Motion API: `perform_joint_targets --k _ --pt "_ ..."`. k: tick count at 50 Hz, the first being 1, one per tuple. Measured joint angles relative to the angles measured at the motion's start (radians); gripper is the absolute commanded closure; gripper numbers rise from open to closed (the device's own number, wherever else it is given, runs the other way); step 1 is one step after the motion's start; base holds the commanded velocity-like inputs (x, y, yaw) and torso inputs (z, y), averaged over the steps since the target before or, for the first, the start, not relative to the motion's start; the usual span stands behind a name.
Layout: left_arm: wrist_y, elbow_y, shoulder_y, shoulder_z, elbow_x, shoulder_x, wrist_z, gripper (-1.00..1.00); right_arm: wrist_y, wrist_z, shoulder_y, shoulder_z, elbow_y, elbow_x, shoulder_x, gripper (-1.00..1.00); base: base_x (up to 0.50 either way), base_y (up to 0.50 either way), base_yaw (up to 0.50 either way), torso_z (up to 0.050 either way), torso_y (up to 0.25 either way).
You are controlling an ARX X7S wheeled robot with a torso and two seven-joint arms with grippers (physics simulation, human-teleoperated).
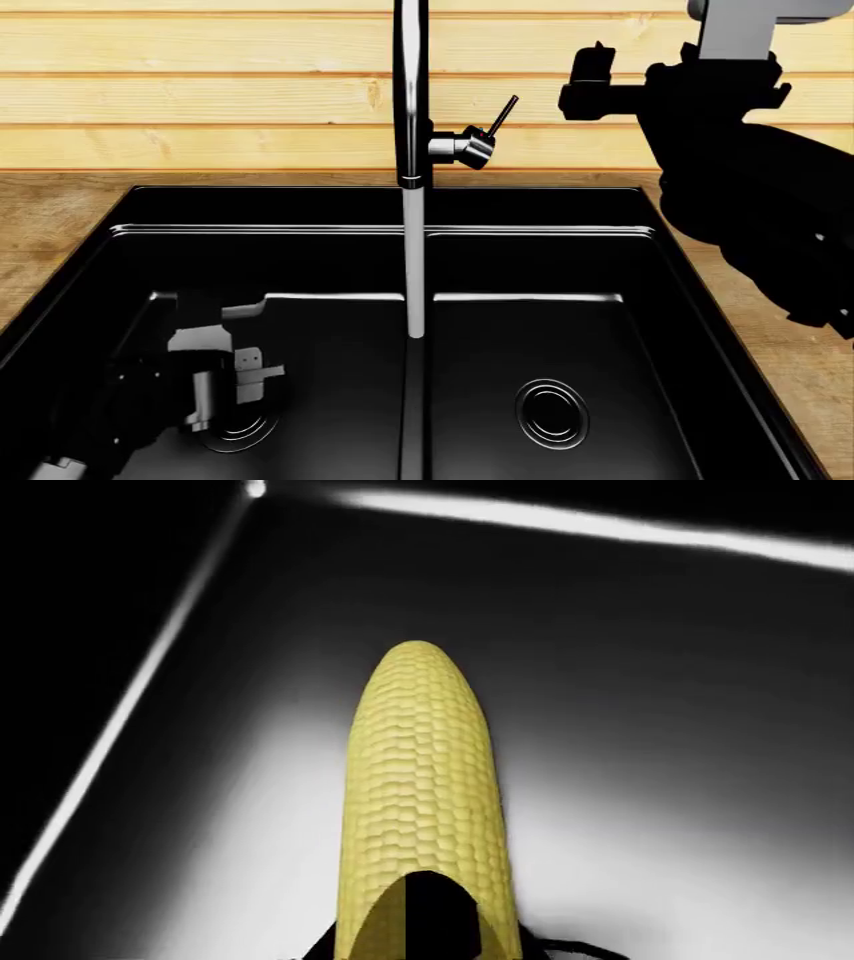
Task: Pick the pears and eggplants from the sink and place them in one bowl. Place the corn in the other bowl. Then turn off the sink faucet.
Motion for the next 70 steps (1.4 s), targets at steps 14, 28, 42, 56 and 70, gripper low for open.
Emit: perform_joint_targets --k 14,28,42,56,70 --pt "0.029 0.151 0.025 0.006 0.012 -0.035 -0.015 1.0 -0.002 0.004 -0.004 0.006 -0.011 0.003 0.01 -1.0 0.0 0.0 0.0 0.0 0.0" --pt "0.046 0.535 0.017 -0.074 -0.077 -0.118 -0.137 1.0 -0.002 0.009 -0.007 0.012 -0.023 0.004 0.019 -1.0 0.0 0.0 0.0 0.0 0.0" --pt "0.024 0.691 -0.033 -0.098 -0.121 -0.152 -0.194 1.0 0.0 0.02 -0.008 0.014 -0.049 0.0 0.031 -1.0 0.0 0.0 0.0 0.0 0.0" --pt "0.058 0.691 -0.103 -0.1 -0.056 -0.149 -0.154 1.0 0.017 0.069 -0.019 0.036 -0.194 0.053 0.102 -1.0 -0.38 0.0 0.0 0.0 0.0" --pt "0.143 0.708 -0.126 -0.148 -0.023 -0.15 -0.098 1.0 0.058 0.168 -0.032 0.058 -0.422 0.148 0.202 -1.0 -0.5 0.01 0.0 0.0 0.0"
